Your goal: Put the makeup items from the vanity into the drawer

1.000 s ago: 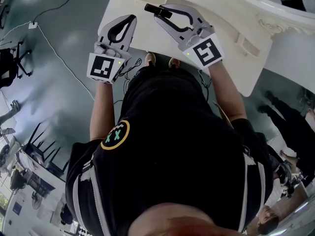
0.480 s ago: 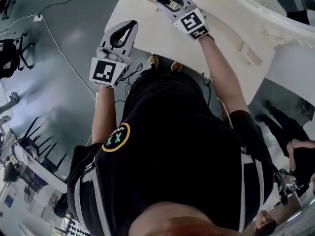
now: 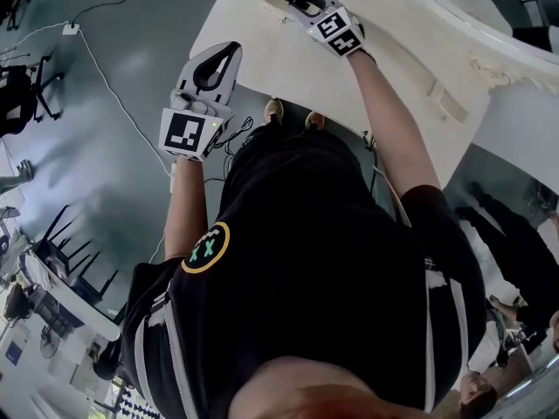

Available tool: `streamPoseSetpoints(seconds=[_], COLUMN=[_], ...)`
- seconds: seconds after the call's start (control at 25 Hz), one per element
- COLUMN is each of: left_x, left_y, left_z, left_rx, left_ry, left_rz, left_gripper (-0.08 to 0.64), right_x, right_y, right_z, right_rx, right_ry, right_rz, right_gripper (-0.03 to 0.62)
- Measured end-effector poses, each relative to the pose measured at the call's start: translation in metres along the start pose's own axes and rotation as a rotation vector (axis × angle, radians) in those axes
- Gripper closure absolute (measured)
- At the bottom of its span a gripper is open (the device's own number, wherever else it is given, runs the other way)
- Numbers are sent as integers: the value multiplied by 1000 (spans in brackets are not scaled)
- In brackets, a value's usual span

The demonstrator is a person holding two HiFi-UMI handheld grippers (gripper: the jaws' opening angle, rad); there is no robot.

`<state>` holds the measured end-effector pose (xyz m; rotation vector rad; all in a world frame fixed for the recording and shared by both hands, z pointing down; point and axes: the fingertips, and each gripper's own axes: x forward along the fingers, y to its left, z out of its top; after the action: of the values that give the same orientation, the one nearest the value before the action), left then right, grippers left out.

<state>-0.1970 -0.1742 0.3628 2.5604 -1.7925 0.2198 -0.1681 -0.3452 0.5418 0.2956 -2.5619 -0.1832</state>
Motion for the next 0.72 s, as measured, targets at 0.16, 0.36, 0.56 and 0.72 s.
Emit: streamPoseSetpoints(seconds=[0.16, 0.36, 0.56, 0.72], left_x=[-2, -2, -1, 0], left_y=[1, 0, 1, -1], left_z=[-6, -1, -5, -8], left_rx=[24, 1, 12, 20], left_ry=[8, 7, 7, 15], left_rz=[-5, 1, 11, -11], left_gripper=[532, 532, 532, 532], right_x=[2, 5, 7, 1], right_y=[1, 2, 5, 3], right_z=[-5, -4, -12, -14], right_rx=[7, 30, 43, 54], right_ry=[5, -9, -3, -6], right_rz=[6, 14, 26, 15], right_gripper=[476, 472, 419, 397])
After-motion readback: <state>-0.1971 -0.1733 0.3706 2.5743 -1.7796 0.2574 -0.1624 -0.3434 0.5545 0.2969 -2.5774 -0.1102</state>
